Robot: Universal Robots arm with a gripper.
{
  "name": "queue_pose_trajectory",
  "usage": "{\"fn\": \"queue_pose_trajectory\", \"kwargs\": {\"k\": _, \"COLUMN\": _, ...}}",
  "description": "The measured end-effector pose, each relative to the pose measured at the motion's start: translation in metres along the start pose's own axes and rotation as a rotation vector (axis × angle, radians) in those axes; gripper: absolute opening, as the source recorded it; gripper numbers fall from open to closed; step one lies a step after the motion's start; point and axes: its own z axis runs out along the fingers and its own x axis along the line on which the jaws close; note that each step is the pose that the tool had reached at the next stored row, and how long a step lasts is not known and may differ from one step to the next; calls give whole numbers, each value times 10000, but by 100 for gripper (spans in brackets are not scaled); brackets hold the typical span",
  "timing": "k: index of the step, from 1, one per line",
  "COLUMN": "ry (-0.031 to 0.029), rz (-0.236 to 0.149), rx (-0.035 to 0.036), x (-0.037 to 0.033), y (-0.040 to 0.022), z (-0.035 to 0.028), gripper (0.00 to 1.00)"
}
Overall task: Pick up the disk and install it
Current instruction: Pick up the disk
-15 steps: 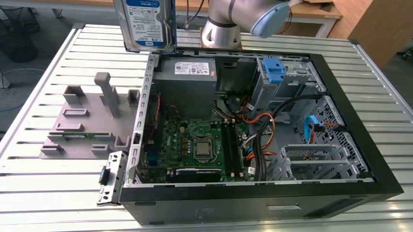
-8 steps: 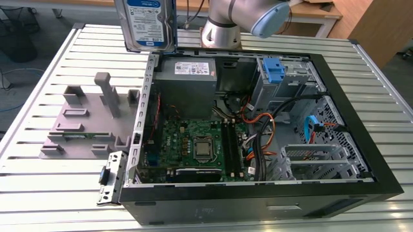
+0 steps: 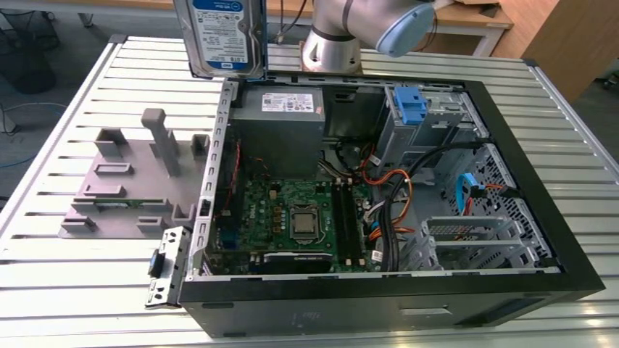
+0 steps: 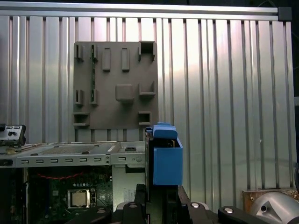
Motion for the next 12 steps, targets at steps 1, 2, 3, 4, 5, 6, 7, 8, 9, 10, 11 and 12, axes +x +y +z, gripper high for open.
{"fn": "queue_pose_trajectory", "kwargs": {"k": 1, "ry": -1, "rz": 0, "rx": 1, "x": 0, "y": 0, "z": 0, "gripper": 35}}
{"fn": "queue_pose_trajectory", "kwargs": {"k": 2, "ry": -1, "rz": 1, "rx": 1, "x": 0, "y": 0, "z": 0, "gripper": 35}}
{"fn": "queue_pose_trajectory", "kwargs": {"k": 3, "ry": 0, "rz": 1, "rx": 0, "x": 0, "y": -1, "z": 0, "gripper": 35}}
{"fn": "queue_pose_trajectory", "kwargs": {"k": 4, "ry": 0, "rz": 0, "rx": 0, "x": 0, "y": -1, "z": 0, "gripper": 35}}
{"fn": "queue_pose_trajectory", "kwargs": {"k": 5, "ry": 0, "rz": 0, "rx": 0, "x": 0, "y": -1, "z": 0, "gripper": 35}}
{"fn": "queue_pose_trajectory", "kwargs": {"k": 6, "ry": 0, "rz": 0, "rx": 0, "x": 0, "y": -3, "z": 0, "gripper": 35}}
{"fn": "queue_pose_trajectory", "kwargs": {"k": 7, "ry": 0, "rz": -1, "rx": -1, "x": 0, "y": -6, "z": 0, "gripper": 35}}
{"fn": "queue_pose_trajectory", "kwargs": {"k": 8, "ry": 1, "rz": -1, "rx": -1, "x": -1, "y": -11, "z": -1, "gripper": 35}}
{"fn": "queue_pose_trajectory", "kwargs": {"k": 9, "ry": 0, "rz": 0, "rx": 0, "x": -1, "y": -15, "z": 0, "gripper": 35}}
{"fn": "queue_pose_trajectory", "kwargs": {"k": 10, "ry": 0, "rz": 0, "rx": 0, "x": -1, "y": -20, "z": 0, "gripper": 35}}
{"fn": "queue_pose_trajectory", "kwargs": {"k": 11, "ry": 0, "rz": -1, "rx": 0, "x": -1, "y": -24, "z": -1, "gripper": 35}}
{"fn": "queue_pose_trajectory", "kwargs": {"k": 12, "ry": 0, "rz": 0, "rx": 0, "x": -1, "y": -24, "z": 0, "gripper": 35}}
